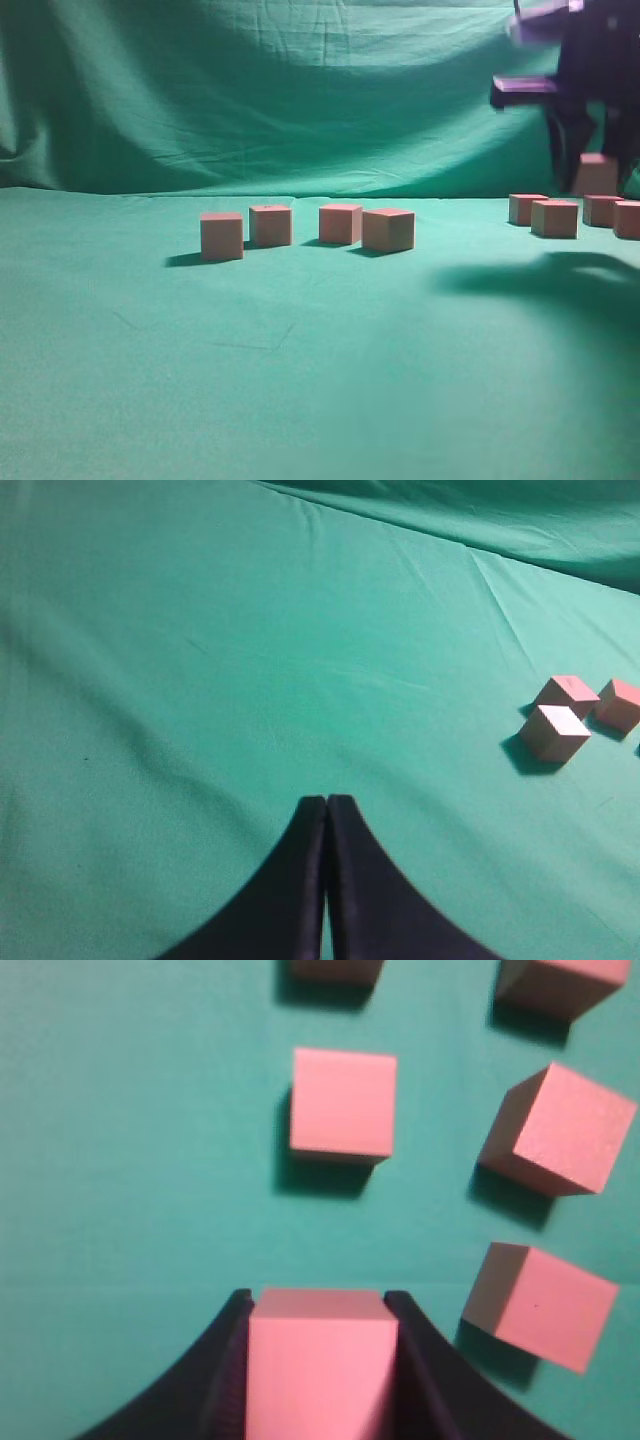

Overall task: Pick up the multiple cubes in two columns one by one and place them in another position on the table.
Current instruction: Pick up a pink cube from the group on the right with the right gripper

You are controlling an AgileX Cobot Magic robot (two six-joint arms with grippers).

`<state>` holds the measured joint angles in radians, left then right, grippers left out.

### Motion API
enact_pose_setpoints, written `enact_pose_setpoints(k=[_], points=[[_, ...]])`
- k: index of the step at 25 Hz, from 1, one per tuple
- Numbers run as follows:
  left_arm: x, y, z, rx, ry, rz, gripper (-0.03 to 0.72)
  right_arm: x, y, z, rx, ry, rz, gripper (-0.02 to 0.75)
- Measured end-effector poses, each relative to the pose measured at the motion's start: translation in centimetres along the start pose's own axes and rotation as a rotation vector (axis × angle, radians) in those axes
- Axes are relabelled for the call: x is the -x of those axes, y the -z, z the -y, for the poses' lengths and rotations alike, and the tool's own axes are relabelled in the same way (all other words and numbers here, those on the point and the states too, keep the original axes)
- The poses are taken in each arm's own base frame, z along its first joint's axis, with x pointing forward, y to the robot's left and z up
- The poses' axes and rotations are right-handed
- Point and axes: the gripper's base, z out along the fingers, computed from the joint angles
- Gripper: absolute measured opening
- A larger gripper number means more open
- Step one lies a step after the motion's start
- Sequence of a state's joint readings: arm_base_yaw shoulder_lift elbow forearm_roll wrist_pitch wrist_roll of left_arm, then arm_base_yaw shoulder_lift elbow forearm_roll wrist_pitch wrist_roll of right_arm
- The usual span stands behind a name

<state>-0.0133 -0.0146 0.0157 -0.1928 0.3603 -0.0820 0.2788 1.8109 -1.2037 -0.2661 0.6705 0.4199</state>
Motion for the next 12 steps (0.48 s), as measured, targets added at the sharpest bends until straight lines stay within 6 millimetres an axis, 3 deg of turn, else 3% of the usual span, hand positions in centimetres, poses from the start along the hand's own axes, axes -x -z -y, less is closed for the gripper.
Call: enact_pose_setpoints(k=[6,12], points=[[0.0,0.0,0.0,0.0,0.0,0.0,0.0,-1.4,7.3,-4.4,0.096,0.236,0.082,0.268],[0.0,0.0,0.0,0.0,0.0,0.0,0.0,-4.0,9.8,-10.0,0.226,0.494,-0.031,0.268]])
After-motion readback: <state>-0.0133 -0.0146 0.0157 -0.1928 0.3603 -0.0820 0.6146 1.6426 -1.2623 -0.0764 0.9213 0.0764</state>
